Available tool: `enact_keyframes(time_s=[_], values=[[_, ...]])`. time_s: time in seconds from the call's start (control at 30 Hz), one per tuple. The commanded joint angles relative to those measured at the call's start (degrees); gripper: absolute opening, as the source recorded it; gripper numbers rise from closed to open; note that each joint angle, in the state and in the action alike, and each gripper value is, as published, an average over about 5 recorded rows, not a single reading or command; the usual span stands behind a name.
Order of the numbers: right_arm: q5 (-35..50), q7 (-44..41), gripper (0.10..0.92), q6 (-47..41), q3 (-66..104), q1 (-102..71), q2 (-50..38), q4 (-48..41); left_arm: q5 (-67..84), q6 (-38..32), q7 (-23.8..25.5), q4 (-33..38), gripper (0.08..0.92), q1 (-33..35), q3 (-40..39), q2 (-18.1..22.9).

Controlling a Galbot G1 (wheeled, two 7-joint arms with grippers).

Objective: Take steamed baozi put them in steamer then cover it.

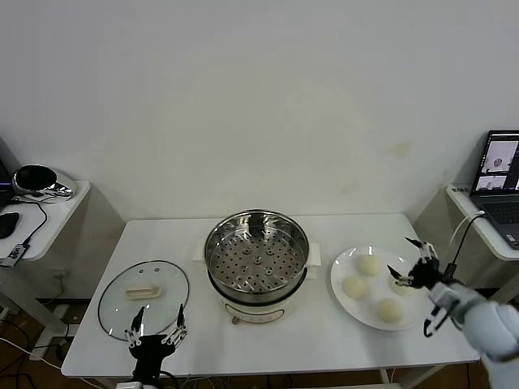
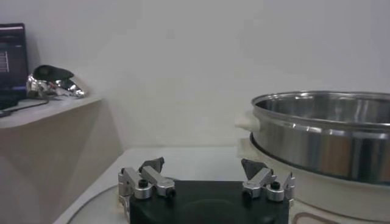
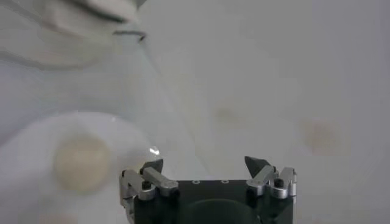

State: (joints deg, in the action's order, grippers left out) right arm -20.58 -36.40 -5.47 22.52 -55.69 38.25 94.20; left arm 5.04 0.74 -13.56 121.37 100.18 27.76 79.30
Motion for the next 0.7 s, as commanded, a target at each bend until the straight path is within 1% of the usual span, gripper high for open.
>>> enact_keyframes(time_s=[0.03, 0.3, 0.47, 0.7], values=[[-4.48, -16.98, 0.823, 0.85, -22.76, 25.42, -7.51, -12.88, -1.43, 0.47, 0.53, 0.20, 0.823, 0.06, 0.66, -0.03], [-0.78, -22.47, 0.823, 2.65, -37.15, 37.47, -4.57, -21.44, -1.94, 0.58, 0.43, -0.09, 0.823, -0.43, 1.62, 0.27], [1.22, -22.80, 0.823, 3.65, -43.35, 41.41, -0.36, -27.08, -2.05, 0.58, 0.46, -0.55, 0.823, -0.87, 2.17, 0.14], [0.61, -22.72, 0.823, 4.18, -47.72, 45.02, 6.59, -34.60, -2.09, 0.48, 0.40, -0.72, 0.823, -0.84, 2.71, -0.01]])
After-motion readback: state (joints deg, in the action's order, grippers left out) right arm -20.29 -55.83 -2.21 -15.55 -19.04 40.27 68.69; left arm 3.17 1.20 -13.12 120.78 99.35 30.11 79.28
